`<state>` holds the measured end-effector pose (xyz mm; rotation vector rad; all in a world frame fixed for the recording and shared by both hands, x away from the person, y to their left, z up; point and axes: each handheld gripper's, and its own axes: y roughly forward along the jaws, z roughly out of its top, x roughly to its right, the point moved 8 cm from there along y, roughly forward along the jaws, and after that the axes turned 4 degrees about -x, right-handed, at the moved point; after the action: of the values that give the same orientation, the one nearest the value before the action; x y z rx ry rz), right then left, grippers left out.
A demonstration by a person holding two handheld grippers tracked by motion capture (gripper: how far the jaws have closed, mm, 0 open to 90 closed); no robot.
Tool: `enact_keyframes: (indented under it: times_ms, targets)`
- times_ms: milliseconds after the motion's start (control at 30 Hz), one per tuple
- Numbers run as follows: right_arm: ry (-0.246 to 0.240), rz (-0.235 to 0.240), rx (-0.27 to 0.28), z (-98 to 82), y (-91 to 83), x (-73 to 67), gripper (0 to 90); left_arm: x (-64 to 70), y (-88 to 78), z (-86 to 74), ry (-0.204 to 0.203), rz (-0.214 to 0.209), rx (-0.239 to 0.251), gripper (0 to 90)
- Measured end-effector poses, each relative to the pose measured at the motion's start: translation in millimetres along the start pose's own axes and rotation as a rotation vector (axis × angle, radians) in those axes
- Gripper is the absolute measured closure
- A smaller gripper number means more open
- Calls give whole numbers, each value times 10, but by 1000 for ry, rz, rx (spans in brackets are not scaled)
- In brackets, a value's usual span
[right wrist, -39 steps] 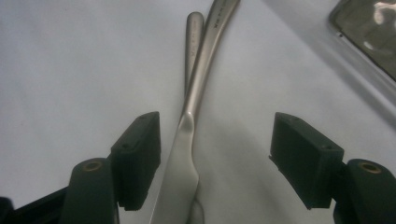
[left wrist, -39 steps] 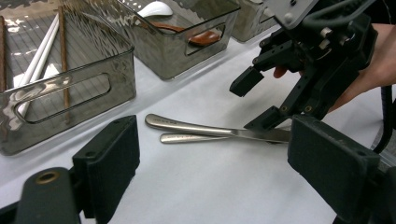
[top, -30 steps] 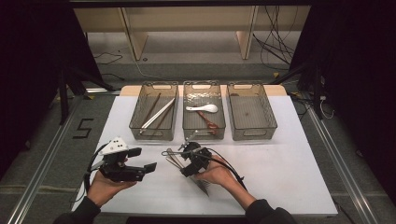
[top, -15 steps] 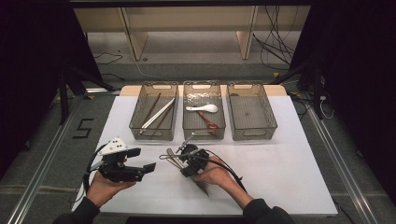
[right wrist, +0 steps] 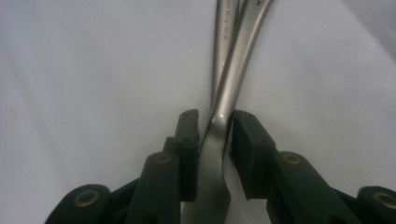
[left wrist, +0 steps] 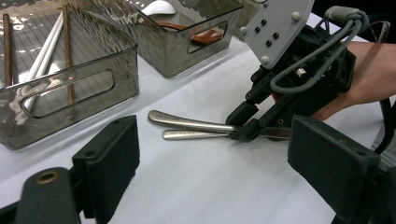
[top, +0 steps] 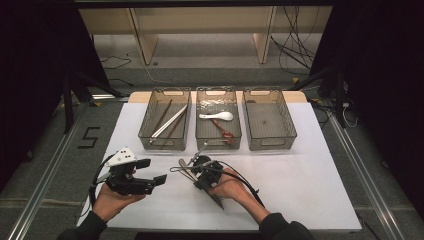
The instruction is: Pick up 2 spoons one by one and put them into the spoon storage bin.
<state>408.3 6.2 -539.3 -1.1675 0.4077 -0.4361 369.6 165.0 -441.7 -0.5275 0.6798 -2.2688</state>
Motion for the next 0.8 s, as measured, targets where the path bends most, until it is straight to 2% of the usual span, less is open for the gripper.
enact_keyframes:
  times_ms: [233, 367, 800]
  targets:
    - [45, -3, 13, 0, -32, 43, 808, 2, 4, -1, -1, -1, 0, 167]
    - [56, 8, 12, -12, -42, 59, 815, 3, 6, -2, 0, -1, -1, 167]
    - [33, 17, 7, -29, -71, 67, 821, -15, 4, -8, 1, 3, -3, 167]
